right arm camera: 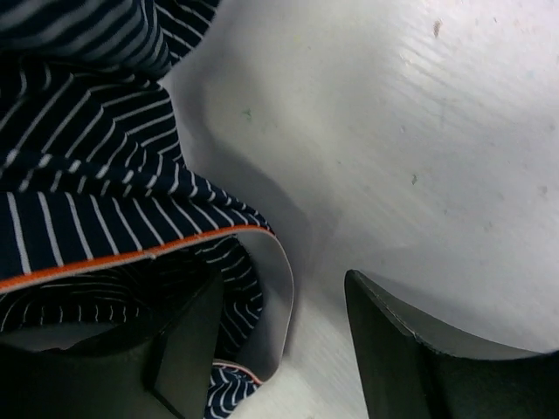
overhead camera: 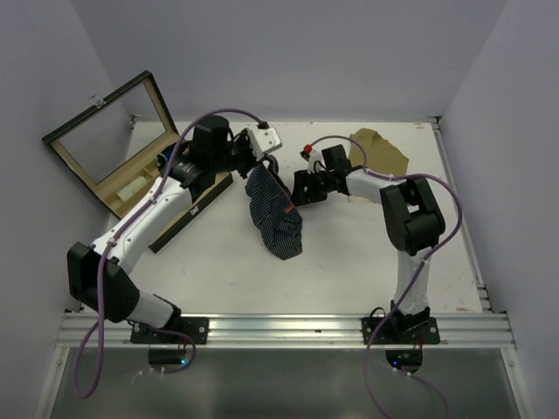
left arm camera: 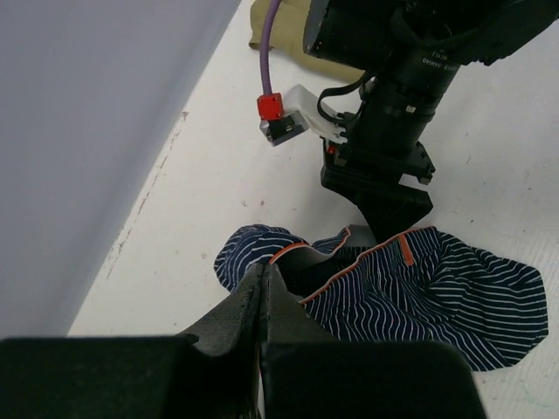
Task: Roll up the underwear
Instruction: Flatten the underwear
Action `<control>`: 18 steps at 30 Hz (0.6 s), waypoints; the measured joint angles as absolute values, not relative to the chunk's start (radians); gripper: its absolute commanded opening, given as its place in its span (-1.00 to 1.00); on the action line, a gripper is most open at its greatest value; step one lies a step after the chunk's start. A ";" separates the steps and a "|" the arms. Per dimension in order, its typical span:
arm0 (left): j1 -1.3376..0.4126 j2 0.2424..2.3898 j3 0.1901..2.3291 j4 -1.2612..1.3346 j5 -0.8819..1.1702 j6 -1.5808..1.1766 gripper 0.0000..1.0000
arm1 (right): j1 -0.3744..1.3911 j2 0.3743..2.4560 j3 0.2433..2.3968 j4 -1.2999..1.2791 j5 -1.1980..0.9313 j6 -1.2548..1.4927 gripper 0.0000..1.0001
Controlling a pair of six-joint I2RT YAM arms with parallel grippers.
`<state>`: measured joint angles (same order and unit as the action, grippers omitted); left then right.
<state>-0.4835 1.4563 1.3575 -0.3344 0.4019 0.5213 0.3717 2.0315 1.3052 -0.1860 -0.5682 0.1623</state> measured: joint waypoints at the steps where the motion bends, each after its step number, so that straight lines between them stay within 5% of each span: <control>1: -0.484 1.454 1.357 -0.335 0.406 0.521 -1.00 | 0.377 2.036 1.306 -0.173 -0.574 0.165 0.29; 11: -0.483 1.394 1.358 -0.339 0.448 0.547 -1.00 | 0.384 2.059 1.256 0.021 -0.771 0.176 0.43; 14: -0.483 1.374 1.358 -0.326 0.458 0.546 -1.00 | 0.384 2.083 1.253 0.070 -0.825 0.189 0.08; 15: -0.482 1.369 1.358 -0.318 0.458 0.545 -1.00 | 0.384 2.089 1.252 0.081 -0.842 0.194 -0.28; 18: -0.482 1.364 1.358 -0.300 0.450 0.543 -1.00 | 0.384 2.091 1.229 0.126 -0.892 0.221 -0.79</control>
<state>-0.4824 1.3643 1.3579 -0.3000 0.4503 0.5426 0.3840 2.0914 1.2285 0.1261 -0.8921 0.2211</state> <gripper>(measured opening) 0.004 0.252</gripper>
